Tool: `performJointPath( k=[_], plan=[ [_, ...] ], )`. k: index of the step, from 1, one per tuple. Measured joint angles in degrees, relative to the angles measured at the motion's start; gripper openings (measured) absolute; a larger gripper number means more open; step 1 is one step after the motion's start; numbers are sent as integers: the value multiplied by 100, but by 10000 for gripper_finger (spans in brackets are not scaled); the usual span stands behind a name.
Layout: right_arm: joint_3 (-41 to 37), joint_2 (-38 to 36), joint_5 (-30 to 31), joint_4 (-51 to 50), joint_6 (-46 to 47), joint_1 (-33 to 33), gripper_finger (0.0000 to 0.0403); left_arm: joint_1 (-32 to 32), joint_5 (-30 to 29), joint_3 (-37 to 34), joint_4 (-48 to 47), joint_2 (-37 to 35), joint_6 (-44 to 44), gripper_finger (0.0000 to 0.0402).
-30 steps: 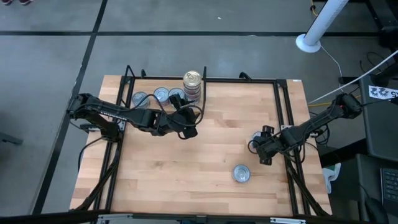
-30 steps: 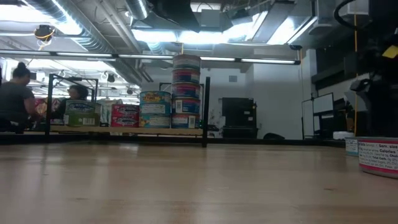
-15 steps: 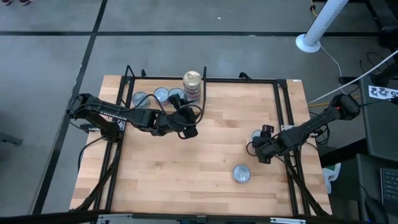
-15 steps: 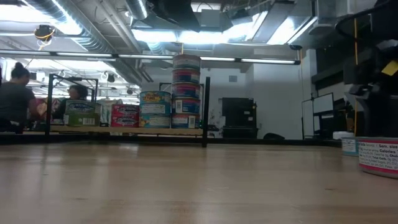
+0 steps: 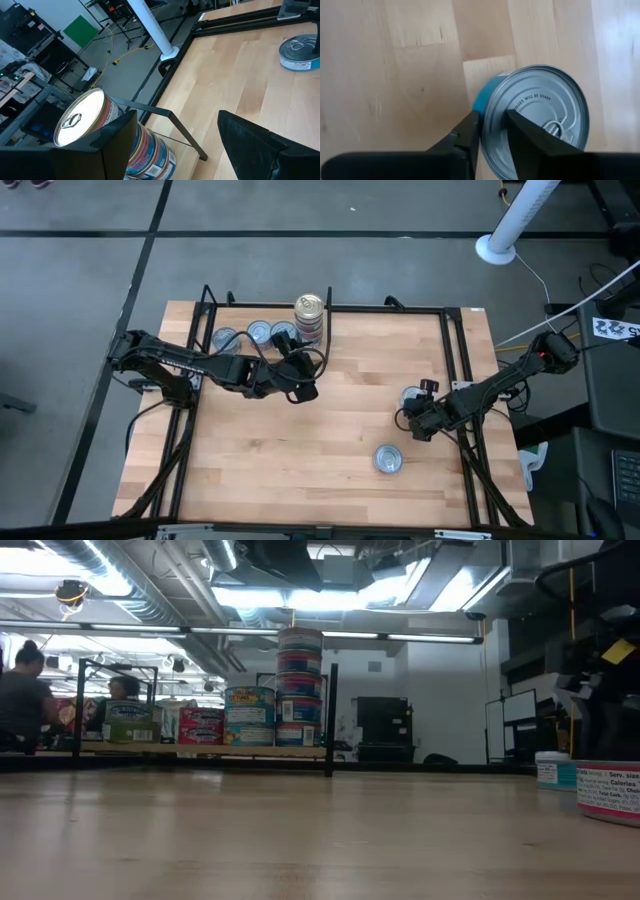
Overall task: Stack canned seafood by type on shelf
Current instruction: Stack the yellow blue tuna can on top of the yellow blue tuna can on the shelf
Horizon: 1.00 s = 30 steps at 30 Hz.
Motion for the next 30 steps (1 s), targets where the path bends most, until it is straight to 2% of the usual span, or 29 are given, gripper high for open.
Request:
performJointPath(
  k=[12, 19, 30],
  plan=[
    [2, 0, 4, 289, 2, 0, 46, 0, 16, 0, 15, 0, -122, 274],
    [0, 2, -58, 776, -34, -2, 6, -2, 654, 0, 23, 0, -114, 274],
    [-2, 3, -79, 1044, -59, 0, 2, -2, 731, -1, 102, 66, -249, 274]
  ],
)
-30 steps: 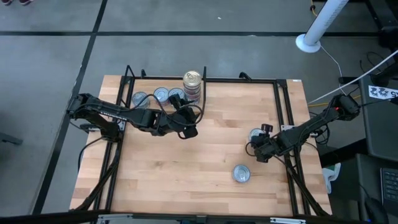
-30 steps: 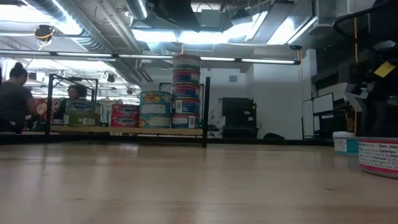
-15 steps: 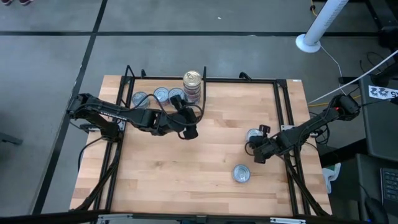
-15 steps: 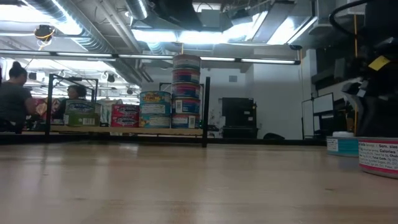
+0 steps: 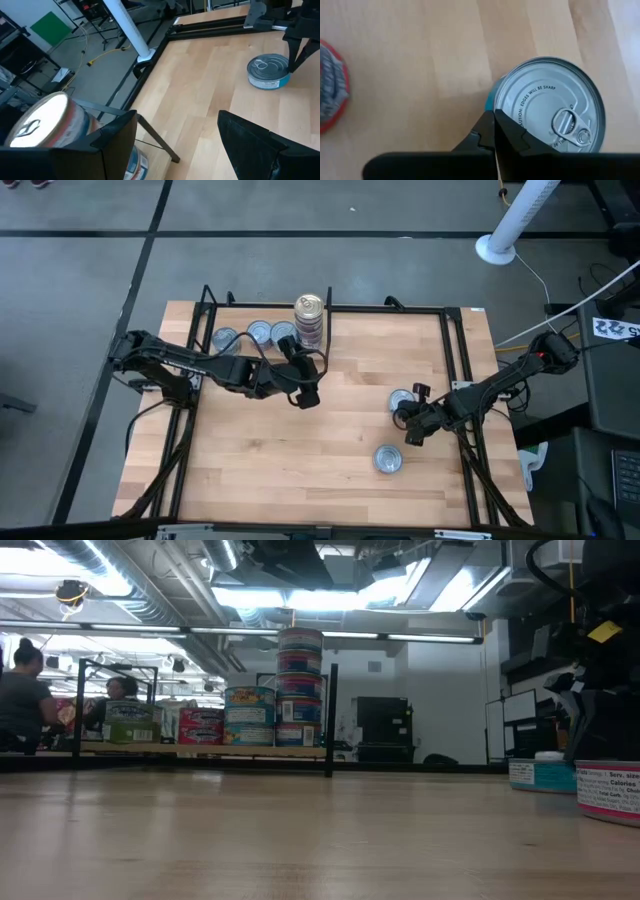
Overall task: Stack canned seafood by type on shelf
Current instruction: Stack the yellow blue tuna can on top of the yellow blue tuna can on the shelf
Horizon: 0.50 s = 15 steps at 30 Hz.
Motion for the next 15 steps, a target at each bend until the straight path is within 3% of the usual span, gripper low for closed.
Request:
performJointPath(
  k=[7, 15],
  plan=[
    [-13, 12, -70, 460, -277, -2, 1, 2, 665, -1, 786, 580, 533, 274],
    [-17, 12, -55, 907, -301, 0, 1, 2, 983, -1, 2164, 1648, 2118, 274]
  ],
)
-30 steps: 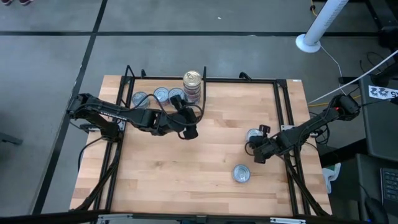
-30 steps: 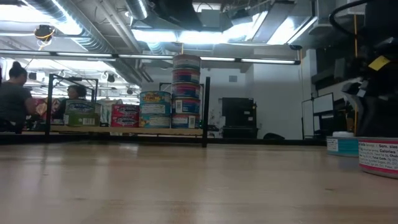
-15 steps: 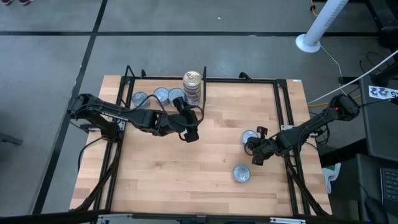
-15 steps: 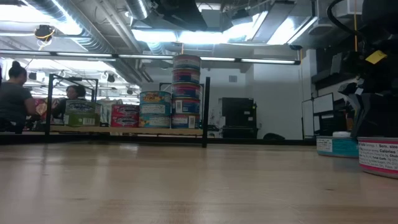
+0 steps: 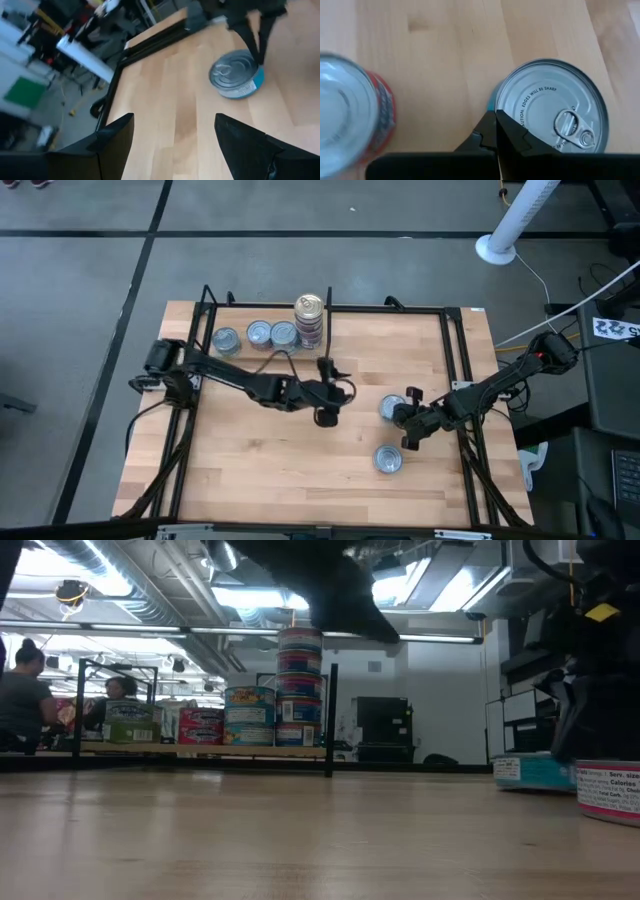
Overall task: Stack canned seafood by type on shelf
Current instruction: Stack the yellow blue tuna can on top of the yellow blue tuna can on the shelf
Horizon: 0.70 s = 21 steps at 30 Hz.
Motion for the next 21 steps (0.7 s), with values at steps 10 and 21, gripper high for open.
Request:
performJointPath(
  k=[10, 21],
  plan=[
    [7, -2, 53, 785, 1, -58, 1, 0, 639, -2, 958, 1033, 1556, 274],
    [17, -7, 27, 1252, 0, -627, 1, -2, 1576, 0, 1548, 1469, 2227, 274]
  ],
)
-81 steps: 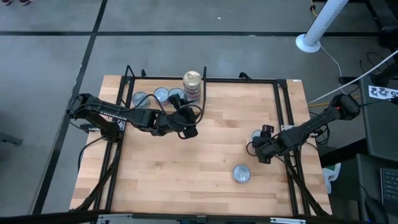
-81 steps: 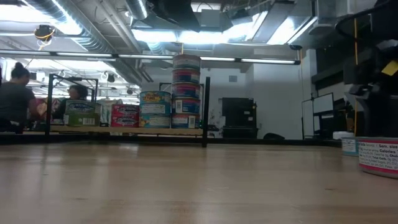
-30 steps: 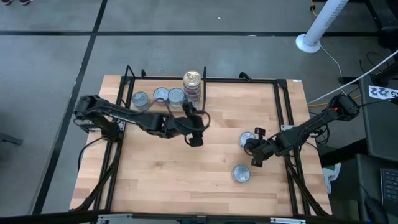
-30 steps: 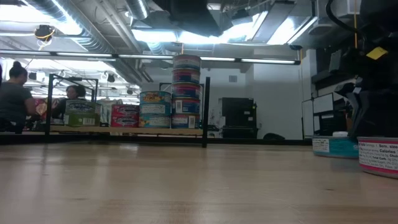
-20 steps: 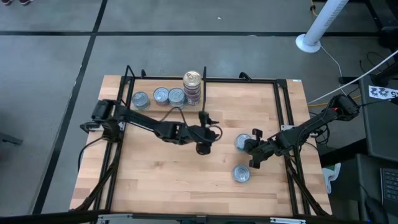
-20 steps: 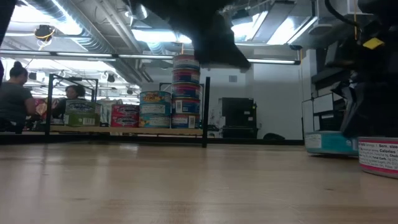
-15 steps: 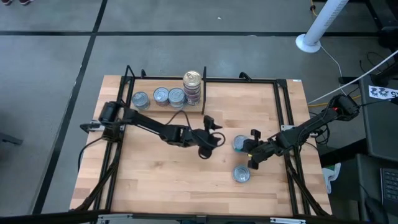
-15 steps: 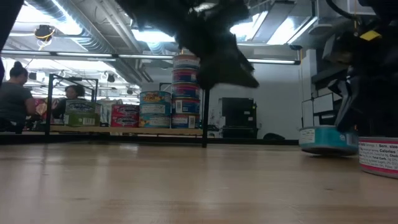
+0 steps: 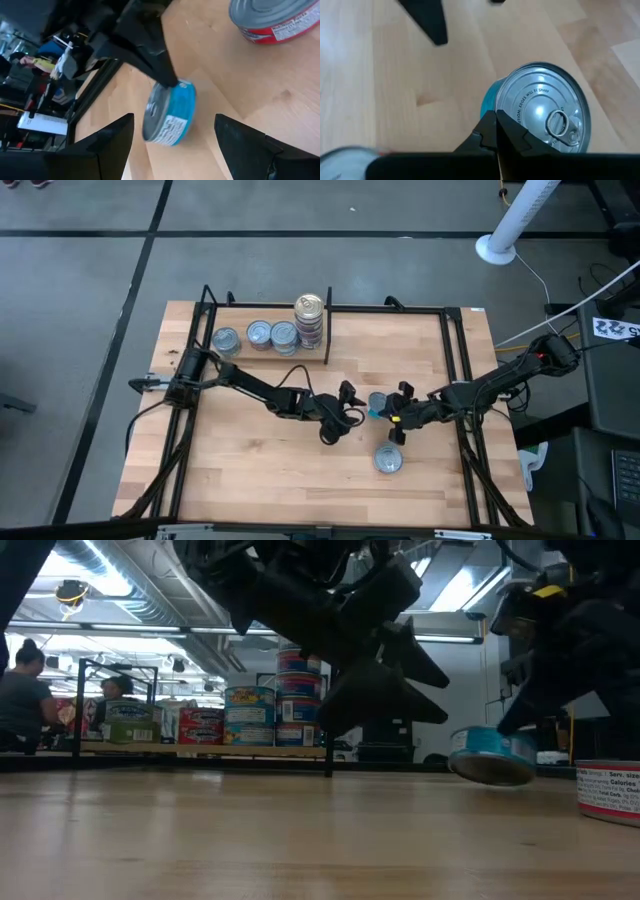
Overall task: Stack canned seafood by type on shelf
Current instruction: Stack the yellow blue tuna can on top of the yellow blue tuna can on the shelf
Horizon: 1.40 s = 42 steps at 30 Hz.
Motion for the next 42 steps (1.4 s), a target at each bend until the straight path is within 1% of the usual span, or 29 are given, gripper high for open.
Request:
performJointPath(
  k=[7, 10, 17, 21, 26, 36, 39, 42],
  plan=[
    [0, -2, -253, 389, -2, -256, 1, 15, 14, 0, -2, 5, 0, 274],
    [0, -2, -273, 517, -2, -322, 1, 13, 12, 0, -4, 3, 2, 274],
    [0, -2, -290, 960, 0, -320, 1, 20, 27, 0, -14, 4, 4, 274],
    [2, -4, -291, 1132, -1, -320, 1, 42, 237, 0, -47, 3, 4, 274],
    [2, -4, -304, 1342, -2, -320, 1, 98, 248, 0, -52, 3, 17, 274],
    [4, -4, -448, 1690, -2, -317, 1, 115, 252, 0, -56, 4, 530, 273],
    [4, -4, -448, 1690, -2, -317, 1, 105, 252, 0, -59, 4, 558, 254],
    [4, -4, -448, 1690, -2, -317, 0, 101, 252, 2, -61, 4, 511, 219]
  ],
)
